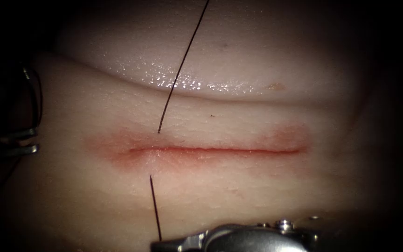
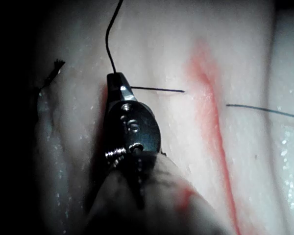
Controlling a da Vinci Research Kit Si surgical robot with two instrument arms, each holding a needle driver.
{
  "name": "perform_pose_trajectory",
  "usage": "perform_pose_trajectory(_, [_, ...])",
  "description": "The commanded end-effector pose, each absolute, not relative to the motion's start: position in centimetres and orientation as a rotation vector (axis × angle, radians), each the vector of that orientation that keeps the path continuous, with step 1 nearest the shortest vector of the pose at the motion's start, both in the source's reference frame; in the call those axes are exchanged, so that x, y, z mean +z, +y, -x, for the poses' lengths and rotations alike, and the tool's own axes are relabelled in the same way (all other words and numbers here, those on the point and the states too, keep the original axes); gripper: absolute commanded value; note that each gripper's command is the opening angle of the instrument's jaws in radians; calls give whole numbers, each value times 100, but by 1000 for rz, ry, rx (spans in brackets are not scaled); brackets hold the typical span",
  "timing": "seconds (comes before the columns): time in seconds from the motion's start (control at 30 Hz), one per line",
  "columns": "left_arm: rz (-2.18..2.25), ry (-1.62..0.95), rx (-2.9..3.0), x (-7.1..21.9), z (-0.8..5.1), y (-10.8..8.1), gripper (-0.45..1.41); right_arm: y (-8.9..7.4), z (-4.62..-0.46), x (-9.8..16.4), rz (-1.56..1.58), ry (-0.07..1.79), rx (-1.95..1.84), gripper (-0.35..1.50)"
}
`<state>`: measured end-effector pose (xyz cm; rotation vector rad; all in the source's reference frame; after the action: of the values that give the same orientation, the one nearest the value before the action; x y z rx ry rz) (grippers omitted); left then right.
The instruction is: Wound Closure
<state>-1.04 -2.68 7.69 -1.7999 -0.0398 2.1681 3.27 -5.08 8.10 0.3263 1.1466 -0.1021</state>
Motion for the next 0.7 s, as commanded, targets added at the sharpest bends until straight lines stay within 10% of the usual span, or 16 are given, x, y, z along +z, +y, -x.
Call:
perform_pose_trajectory(0.03, [1801, -43, 2168, 776, 109, -273, -45, -527, -336, 797, -342, 1150, -123, -35])
perform_pose_trajectory(0.43, [1800, -46, 2171, 776, 108, -273, -45, -564, -342, 749, -400, 1107, -232, -35])
perform_pose_trajectory(0.57, [1799, -46, 2171, 775, 108, -274, -45, -543, -345, 758, -364, 1145, -167, 68])
perform_pose_trajectory(0.7, [1799, -46, 2171, 775, 108, -274, -45, -513, -338, 770, -345, 1160, -65, 108])
